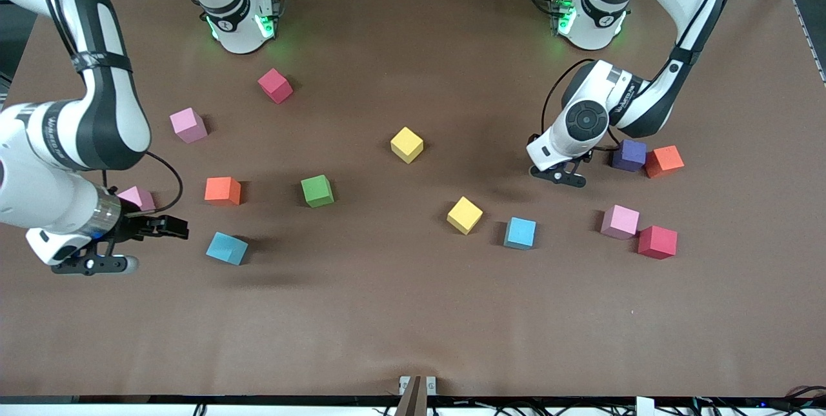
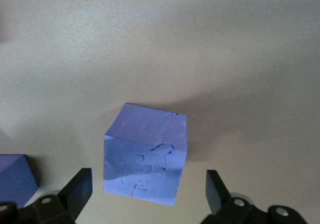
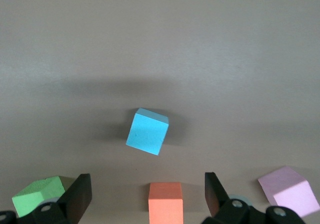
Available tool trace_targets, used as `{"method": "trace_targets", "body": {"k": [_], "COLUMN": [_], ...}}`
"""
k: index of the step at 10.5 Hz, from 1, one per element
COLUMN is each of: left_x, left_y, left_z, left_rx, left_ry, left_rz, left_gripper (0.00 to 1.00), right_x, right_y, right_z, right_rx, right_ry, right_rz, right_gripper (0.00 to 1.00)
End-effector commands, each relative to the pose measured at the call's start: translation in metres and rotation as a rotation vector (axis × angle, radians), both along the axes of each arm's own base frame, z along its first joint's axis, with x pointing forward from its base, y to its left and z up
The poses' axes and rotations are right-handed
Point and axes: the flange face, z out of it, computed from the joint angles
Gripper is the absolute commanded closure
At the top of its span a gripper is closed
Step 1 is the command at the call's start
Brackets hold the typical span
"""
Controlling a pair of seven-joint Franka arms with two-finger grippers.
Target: Form number 2 with 11 blocks
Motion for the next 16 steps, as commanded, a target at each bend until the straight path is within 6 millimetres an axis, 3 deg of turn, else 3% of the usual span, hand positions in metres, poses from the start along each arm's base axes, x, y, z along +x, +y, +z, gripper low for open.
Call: {"method": "trace_targets", "body": {"k": [1,3,4,8,10,14,16], "left_x": [0.003,0.003,0.004,0.005,0.003,0.000,-0.003], "left_y": [-0.002,-0.002,-0.003,-0.005,-0.005,0.001,0.001], "left_z": [-0.003,-0.003,-0.003,-0.007,-0.013,-0.019,-0.022], "left_rx": [0.011,0.012,0.017,0.015,0.015,0.025,0.030], "left_ry": [-0.008,-0.008,-0.031,-0.060,-0.051,-0.032,-0.025], "left_rz": [-0.012,-0.014,-0.053,-0.086,-0.076,-0.058,-0.047], "left_gripper": [0.00,0.00,0.00,0.00,0.00,0.00,0.08], "right_x": [0.002,-0.003,-0.014,-0.069,-0.089,-0.159,-0.193], "right_y": [0.056,0.113,0.160,0.281,0.317,0.403,0.436], "right_z": [-0.019,-0.017,-0.016,-0.029,-0.033,-0.054,-0.064], "right_rx": [-0.015,-0.064,-0.058,0.007,0.048,0.015,0.000], "right_ry": [0.006,-0.039,-0.042,0.016,0.032,0.076,0.085], "right_rz": [0.092,0.247,0.314,0.424,0.415,0.424,0.465], "right_gripper": [0.00,0.00,0.00,0.00,0.00,0.00,0.00]}}
